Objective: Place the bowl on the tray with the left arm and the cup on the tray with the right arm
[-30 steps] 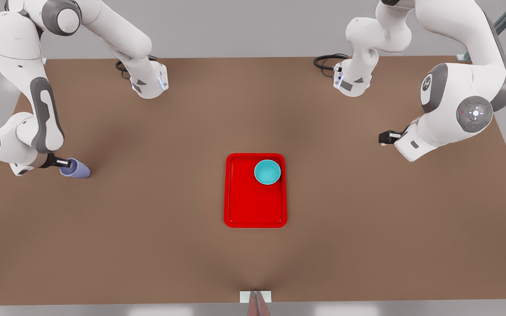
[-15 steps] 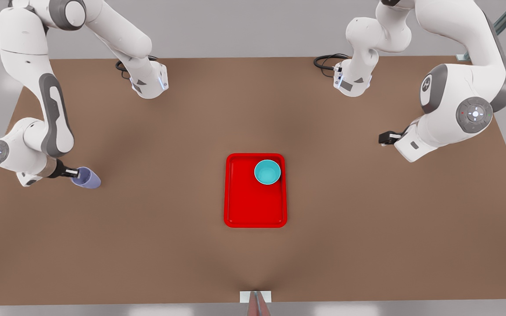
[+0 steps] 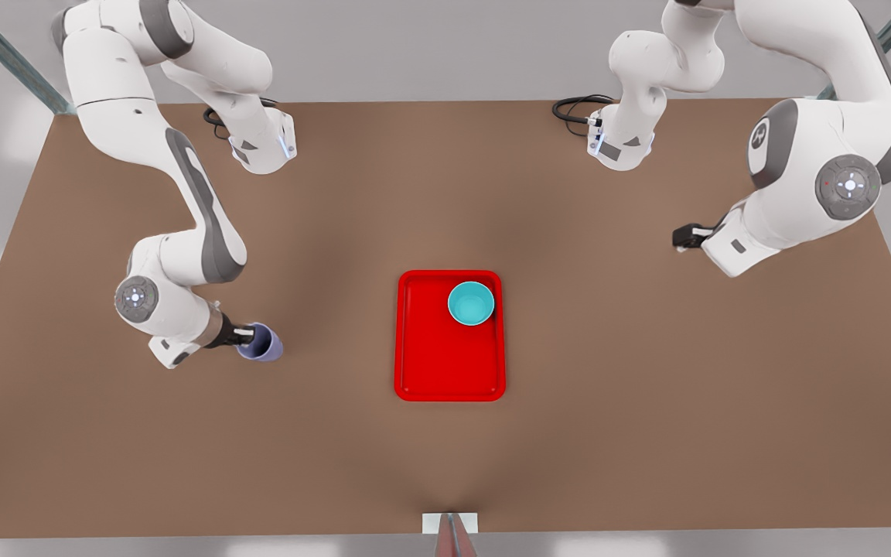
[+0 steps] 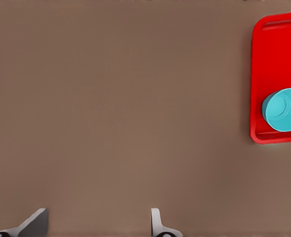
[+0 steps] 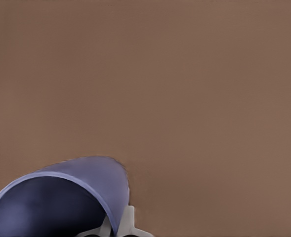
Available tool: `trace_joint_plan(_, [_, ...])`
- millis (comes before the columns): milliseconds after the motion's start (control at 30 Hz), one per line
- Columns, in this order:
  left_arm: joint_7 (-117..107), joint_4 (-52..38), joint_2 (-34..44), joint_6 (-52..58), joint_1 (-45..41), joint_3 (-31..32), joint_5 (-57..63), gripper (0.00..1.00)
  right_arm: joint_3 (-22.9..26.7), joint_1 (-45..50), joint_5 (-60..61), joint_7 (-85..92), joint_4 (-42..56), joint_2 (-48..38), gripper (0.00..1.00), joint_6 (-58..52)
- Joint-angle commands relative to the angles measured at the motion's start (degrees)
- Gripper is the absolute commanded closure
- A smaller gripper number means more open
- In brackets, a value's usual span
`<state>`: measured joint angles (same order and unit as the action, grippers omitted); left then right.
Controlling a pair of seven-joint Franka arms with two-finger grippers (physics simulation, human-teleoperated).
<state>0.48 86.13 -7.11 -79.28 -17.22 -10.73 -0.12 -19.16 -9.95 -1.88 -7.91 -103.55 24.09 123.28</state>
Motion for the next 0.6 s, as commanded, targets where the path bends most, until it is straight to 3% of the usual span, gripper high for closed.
trace_joint_plan(0, [-0.04, 0.00, 0.16, 0.09, -0.01, 0.01, 0.21, 0.00, 0.00, 0.63, -0.49, -0.61, 0.54, 0.34, 0.79, -0.06])
trace_joint_plan(467, [-0.04, 0.09, -0.37, 1.94, -0.01, -0.08, 0.12, 0.00, -0.09, 23.39, -0.40, -24.25, 26.64, 17.31, 0.79, 0.03])
trace_joint_plan(567, [-0.13, 0.09, -0.63, 1.76, -0.01, 0.00, 0.12, 0.00, -0.09, 26.03, -0.40, -28.12, 27.26, 17.31, 0.79, 0.29])
